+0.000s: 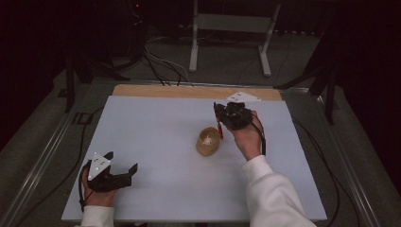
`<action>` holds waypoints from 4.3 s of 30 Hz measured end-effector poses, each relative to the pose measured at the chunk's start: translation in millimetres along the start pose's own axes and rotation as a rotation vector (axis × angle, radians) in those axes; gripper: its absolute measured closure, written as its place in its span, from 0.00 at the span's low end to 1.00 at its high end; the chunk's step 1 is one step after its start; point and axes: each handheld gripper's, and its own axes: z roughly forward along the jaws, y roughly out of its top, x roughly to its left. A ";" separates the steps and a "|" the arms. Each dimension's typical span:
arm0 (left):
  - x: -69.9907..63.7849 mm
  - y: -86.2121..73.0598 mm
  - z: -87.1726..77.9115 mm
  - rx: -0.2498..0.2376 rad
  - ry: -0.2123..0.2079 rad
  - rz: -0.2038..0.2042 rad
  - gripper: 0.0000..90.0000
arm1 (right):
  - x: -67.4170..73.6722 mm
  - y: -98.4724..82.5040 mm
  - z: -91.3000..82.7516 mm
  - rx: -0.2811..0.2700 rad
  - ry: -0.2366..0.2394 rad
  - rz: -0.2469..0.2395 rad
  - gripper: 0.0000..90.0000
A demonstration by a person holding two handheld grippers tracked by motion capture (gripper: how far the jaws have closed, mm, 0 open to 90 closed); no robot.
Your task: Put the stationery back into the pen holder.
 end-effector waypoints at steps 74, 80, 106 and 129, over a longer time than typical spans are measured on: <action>2.7 -0.6 -1.3 -0.001 0.018 -0.001 0.01 | -17.0 -51.3 -27.0 -0.042 -0.049 0.027 0.09; 3.2 -0.6 -2.1 -0.005 0.023 -0.007 0.01 | -21.8 -59.6 -33.2 -0.037 -0.064 0.032 0.04; 5.0 0.2 -5.0 -0.012 0.025 -0.013 0.01 | -27.4 -78.2 -52.9 -0.075 -0.102 0.024 0.02; 7.1 3.2 -10.1 -0.041 -0.002 -0.037 0.01 | -36.4 -116.0 -73.0 -0.048 -0.140 0.029 0.02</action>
